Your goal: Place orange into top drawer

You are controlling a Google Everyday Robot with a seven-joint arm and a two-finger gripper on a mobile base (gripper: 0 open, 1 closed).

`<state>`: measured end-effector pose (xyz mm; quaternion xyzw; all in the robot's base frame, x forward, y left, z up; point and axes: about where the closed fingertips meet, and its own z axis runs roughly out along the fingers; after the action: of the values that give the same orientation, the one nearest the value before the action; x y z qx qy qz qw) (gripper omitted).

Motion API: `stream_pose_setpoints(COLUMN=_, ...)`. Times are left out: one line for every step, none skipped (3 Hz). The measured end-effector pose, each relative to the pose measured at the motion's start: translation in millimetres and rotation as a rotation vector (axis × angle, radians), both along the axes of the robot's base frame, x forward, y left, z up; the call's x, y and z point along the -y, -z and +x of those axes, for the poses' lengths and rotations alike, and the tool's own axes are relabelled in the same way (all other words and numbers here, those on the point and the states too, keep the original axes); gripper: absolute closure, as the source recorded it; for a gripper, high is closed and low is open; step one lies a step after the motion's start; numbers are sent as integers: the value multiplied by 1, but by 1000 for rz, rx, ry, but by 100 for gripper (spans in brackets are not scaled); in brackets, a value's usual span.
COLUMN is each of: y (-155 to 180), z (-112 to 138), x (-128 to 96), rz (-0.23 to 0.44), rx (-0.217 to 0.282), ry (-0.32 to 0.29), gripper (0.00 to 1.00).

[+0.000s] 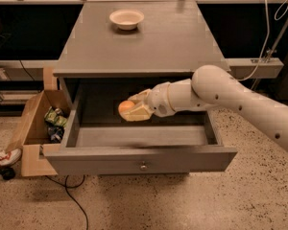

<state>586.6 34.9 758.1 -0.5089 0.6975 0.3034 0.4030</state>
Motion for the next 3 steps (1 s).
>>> stream_pose_setpoints(y=2, z=-2, x=-1, rz=-1, rx=-3, ry=-3, gripper=100)
stream_pose_setpoints(y=32, z=6, x=-2, rz=-60, rx=-33, ry=41, gripper=100)
stream_pose_setpoints(y=81, z=36, x=11, rz=-79, rx=-37, ry=124, gripper=100)
